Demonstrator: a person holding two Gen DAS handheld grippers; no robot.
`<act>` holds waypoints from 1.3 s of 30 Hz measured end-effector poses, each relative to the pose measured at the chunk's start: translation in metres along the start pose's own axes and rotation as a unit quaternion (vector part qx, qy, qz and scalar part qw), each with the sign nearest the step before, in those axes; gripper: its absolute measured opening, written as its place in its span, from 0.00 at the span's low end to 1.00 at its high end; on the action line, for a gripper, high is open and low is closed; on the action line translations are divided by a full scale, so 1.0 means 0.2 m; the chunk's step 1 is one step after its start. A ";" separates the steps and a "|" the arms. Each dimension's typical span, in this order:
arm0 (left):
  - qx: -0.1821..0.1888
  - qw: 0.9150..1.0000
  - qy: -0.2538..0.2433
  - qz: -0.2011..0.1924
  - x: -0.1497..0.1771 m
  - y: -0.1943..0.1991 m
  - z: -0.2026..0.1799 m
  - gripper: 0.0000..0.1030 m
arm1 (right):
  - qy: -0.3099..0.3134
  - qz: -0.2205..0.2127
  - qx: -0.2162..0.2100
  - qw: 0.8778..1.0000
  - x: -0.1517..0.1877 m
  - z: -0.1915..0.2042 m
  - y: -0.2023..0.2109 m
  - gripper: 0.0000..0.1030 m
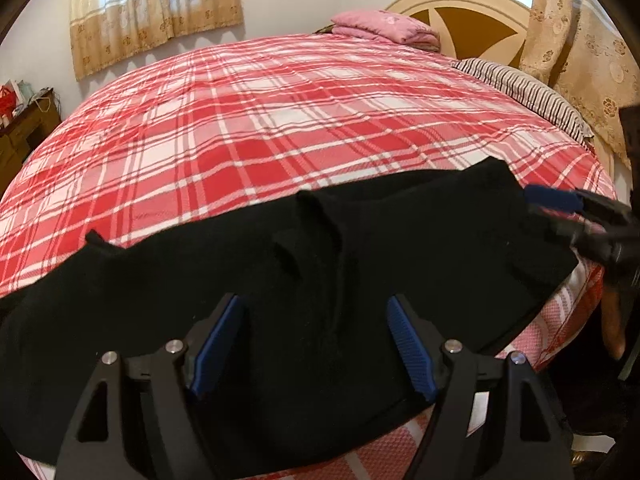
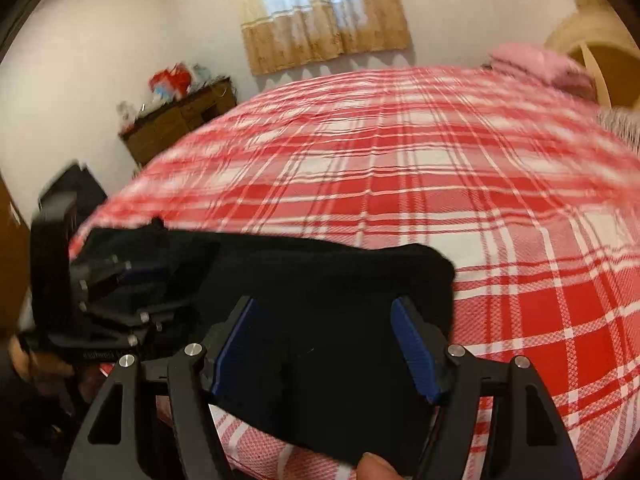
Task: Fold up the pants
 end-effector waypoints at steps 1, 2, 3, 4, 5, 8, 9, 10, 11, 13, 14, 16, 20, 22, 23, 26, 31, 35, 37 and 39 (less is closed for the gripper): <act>0.000 1.000 0.002 0.000 0.01 0.00 0.01 0.75 | 0.011 0.023 0.009 1.000 0.02 0.02 -0.05 0.69; 0.001 1.000 0.005 0.000 0.01 0.01 0.02 0.75 | 0.019 0.039 0.019 0.999 0.05 0.03 -0.09 0.69; 0.001 1.000 0.006 0.000 0.02 0.01 0.02 0.75 | 0.034 0.038 0.035 0.998 0.06 0.05 -0.11 0.69; 0.001 1.000 0.008 0.000 0.02 0.02 0.03 0.75 | 0.046 0.037 0.045 0.997 0.07 0.07 -0.11 0.69; 0.000 1.000 0.011 0.000 0.03 0.02 0.05 0.75 | 0.049 0.038 0.050 0.997 0.06 0.08 -0.10 0.69; 0.002 1.000 0.022 0.001 0.04 0.03 0.10 0.77 | 0.021 0.020 0.020 0.999 0.04 0.11 -0.05 0.69; 0.002 1.000 0.025 0.000 0.05 0.04 0.11 0.77 | 0.019 0.020 0.016 0.999 0.03 0.13 -0.06 0.69; 0.002 1.000 0.026 0.000 0.05 0.05 0.14 0.77 | 0.023 0.022 0.016 0.999 0.03 0.15 -0.07 0.69; -0.001 1.000 0.025 -0.001 0.06 0.06 0.16 0.78 | 0.030 0.021 0.016 0.999 0.03 0.18 -0.08 0.69; -0.020 1.000 0.022 -0.003 0.08 0.09 0.23 0.78 | 0.039 0.025 0.009 0.999 0.02 0.24 -0.12 0.69; -0.035 0.999 0.023 -0.005 0.10 0.11 0.28 0.78 | 0.042 0.028 0.001 0.999 0.02 0.28 -0.14 0.69; -0.054 0.998 0.031 -0.007 0.12 0.14 0.39 0.78 | 0.044 0.025 -0.018 0.999 0.01 0.35 -0.17 0.69; -0.101 0.993 0.064 -0.012 0.17 0.21 0.65 0.80 | 0.049 0.029 -0.077 0.995 0.00 0.47 -0.21 0.69; -0.127 0.988 0.083 -0.015 0.21 0.25 0.78 0.85 | 0.060 0.032 -0.094 0.993 0.02 0.54 -0.23 0.69; -0.141 0.985 0.094 -0.017 0.23 0.27 0.86 0.87 | 0.067 0.039 -0.102 0.992 0.03 0.57 -0.25 0.69; -0.176 0.978 0.114 -0.025 0.28 0.33 1.01 0.90 | 0.072 0.082 -0.122 0.987 0.09 0.63 -0.32 0.69; -0.233 0.959 0.159 -0.029 0.36 0.38 1.29 0.90 | 0.128 0.096 -0.116 0.980 0.17 0.72 -0.32 0.69; -0.236 0.951 0.198 -0.021 0.43 0.35 1.48 0.90 | 0.117 0.091 -0.133 0.980 0.15 0.73 -0.31 0.69; -0.230 0.950 0.209 -0.015 0.45 0.32 1.52 0.90 | 0.100 0.098 -0.135 0.981 0.15 0.71 -0.33 0.69; -0.204 0.954 0.220 -0.019 0.47 0.30 1.54 0.90 | 0.088 0.110 -0.140 0.980 0.15 0.69 -0.35 0.69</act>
Point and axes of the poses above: each gripper's, at about its wrist camera, not at the fingertips, and y roughly against the way its jaws point, z to its left, x to its underside, the point moved 1 cm from there along -y, roughly the way its jaws point, and after that the axes turned 7 degrees about -x, right-handed, at the moved point
